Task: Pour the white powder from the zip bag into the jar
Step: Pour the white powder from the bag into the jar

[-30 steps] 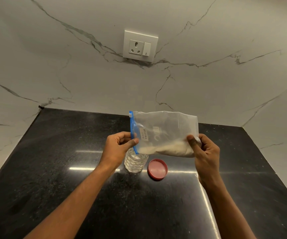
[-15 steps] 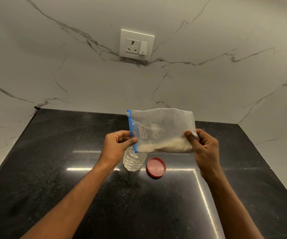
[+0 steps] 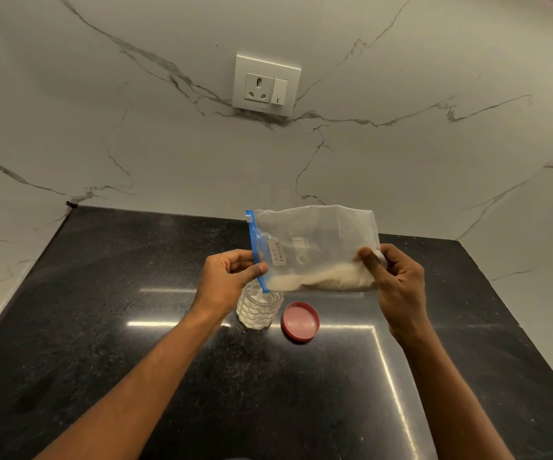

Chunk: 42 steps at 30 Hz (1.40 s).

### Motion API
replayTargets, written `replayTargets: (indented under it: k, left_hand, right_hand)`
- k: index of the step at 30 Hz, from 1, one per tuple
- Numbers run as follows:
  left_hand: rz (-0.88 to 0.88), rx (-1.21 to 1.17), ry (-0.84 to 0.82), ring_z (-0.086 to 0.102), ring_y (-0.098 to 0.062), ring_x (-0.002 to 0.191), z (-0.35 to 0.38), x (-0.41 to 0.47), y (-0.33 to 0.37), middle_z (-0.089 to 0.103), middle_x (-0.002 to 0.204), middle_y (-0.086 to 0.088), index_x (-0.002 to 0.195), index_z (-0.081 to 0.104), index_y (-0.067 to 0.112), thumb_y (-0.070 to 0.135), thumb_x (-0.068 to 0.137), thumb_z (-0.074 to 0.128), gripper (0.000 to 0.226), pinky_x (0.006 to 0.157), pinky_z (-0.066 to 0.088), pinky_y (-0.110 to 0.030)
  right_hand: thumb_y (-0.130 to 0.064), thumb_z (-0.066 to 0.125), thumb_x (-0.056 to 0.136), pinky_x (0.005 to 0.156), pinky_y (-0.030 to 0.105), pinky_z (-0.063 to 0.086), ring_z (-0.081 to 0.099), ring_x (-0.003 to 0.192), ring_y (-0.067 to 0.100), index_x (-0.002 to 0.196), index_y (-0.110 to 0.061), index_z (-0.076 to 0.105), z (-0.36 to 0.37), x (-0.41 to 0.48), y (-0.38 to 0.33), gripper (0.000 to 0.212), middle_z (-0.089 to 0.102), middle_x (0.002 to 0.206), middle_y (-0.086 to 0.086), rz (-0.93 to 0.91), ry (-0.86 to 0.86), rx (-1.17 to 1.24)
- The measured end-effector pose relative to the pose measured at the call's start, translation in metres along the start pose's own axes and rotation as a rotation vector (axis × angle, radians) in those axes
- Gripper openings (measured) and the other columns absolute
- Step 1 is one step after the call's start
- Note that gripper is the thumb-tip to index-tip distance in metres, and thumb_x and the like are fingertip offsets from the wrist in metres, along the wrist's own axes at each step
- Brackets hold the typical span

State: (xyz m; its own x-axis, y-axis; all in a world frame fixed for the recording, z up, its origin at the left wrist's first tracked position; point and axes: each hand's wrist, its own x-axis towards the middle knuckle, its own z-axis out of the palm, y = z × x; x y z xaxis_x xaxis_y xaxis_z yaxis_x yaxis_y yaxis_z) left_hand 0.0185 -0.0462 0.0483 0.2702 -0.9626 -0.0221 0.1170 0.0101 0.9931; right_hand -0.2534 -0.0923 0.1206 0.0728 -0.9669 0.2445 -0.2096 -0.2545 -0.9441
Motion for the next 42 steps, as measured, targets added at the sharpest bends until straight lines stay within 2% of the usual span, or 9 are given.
replayTargets:
  k: [5,9,12,14,17,22,32,38,42]
  left_hand:
    - [-0.006,0.001,0.016,0.080,-0.013,0.096,0.000,0.001,0.001,0.084,0.102,0.000,0.110,0.078,0.009,0.006,0.089,0.079,0.021,0.075,0.062,-0.019]
    - [-0.001,0.003,0.016,0.080,-0.014,0.096,0.000,-0.001,0.003,0.084,0.102,-0.002,0.112,0.078,0.007,0.005,0.089,0.079,0.023,0.076,0.063,-0.020]
    - [0.003,-0.003,0.027,0.080,-0.015,0.097,0.000,-0.001,0.003,0.083,0.104,-0.005,0.113,0.077,0.005,0.004,0.089,0.079,0.023,0.077,0.063,-0.021]
    - [0.001,-0.006,0.032,0.081,-0.016,0.096,0.001,-0.001,0.004,0.083,0.104,-0.005,0.113,0.077,0.005,0.003,0.089,0.079,0.023,0.077,0.064,-0.022]
    - [0.007,0.007,0.025,0.081,-0.016,0.097,0.005,-0.001,0.004,0.083,0.105,-0.006,0.114,0.077,0.003,0.003,0.089,0.079,0.025,0.079,0.064,-0.023]
    - [0.007,0.004,0.029,0.080,-0.016,0.097,0.007,-0.001,0.003,0.082,0.106,-0.008,0.114,0.076,0.003,0.002,0.089,0.079,0.025,0.079,0.064,-0.024]
    - [-0.009,0.000,0.011,0.080,-0.017,0.099,0.012,0.000,0.002,0.082,0.107,-0.006,0.113,0.077,0.007,0.004,0.089,0.079,0.024,0.084,0.066,-0.030]
    - [-0.023,-0.026,0.020,0.080,-0.018,0.099,0.011,0.000,0.001,0.083,0.105,-0.006,0.111,0.077,0.007,0.003,0.089,0.079,0.023,0.083,0.066,-0.029]
    - [-0.022,-0.068,0.015,0.081,-0.017,0.096,0.012,-0.001,0.004,0.084,0.100,-0.003,0.108,0.078,0.009,0.000,0.088,0.079,0.021,0.077,0.064,-0.022]
  right_hand:
    - [-0.039,0.065,0.093,0.070,0.043,0.061,0.069,0.086,0.032,0.092,-0.013,0.072,0.002,0.002,-0.003,0.027,0.070,0.094,0.010,-0.007,-0.001,-0.009]
    - [-0.038,0.066,0.094,0.069,0.046,0.060,0.069,0.085,0.032,0.086,-0.025,0.076,0.001,0.002,-0.005,0.018,0.071,0.093,0.010,-0.010,0.001,-0.003]
    - [-0.037,0.067,0.094,0.069,0.046,0.059,0.070,0.081,0.023,0.084,-0.030,0.078,-0.001,0.002,-0.006,0.017,0.072,0.091,0.008,-0.008,0.004,0.002]
    - [-0.038,0.068,0.094,0.069,0.043,0.060,0.070,0.083,0.024,0.086,-0.029,0.079,-0.003,0.001,-0.007,0.017,0.074,0.091,0.005,-0.008,0.002,0.007]
    - [-0.037,0.068,0.094,0.067,0.030,0.062,0.071,0.083,0.018,0.086,-0.030,0.080,-0.006,0.000,-0.008,0.016,0.075,0.090,0.001,0.000,0.004,0.052]
    - [-0.032,0.069,0.095,0.065,0.024,0.060,0.071,0.080,0.014,0.086,-0.028,0.080,-0.008,-0.002,-0.009,0.015,0.076,0.087,0.000,0.007,0.014,0.073]
    - [-0.025,0.072,0.091,0.068,0.026,0.063,0.074,0.084,0.020,0.095,-0.016,0.078,-0.013,-0.005,-0.010,0.012,0.078,0.090,0.003,0.024,0.018,0.136]
    - [-0.029,0.073,0.088,0.069,0.028,0.063,0.073,0.082,0.018,0.096,-0.018,0.078,-0.012,-0.001,-0.017,0.014,0.078,0.090,0.002,-0.017,-0.003,0.094]
    - [-0.028,0.072,0.090,0.068,0.024,0.061,0.072,0.081,0.013,0.097,-0.018,0.077,-0.012,0.002,-0.018,0.013,0.077,0.089,-0.002,-0.029,-0.011,0.096]
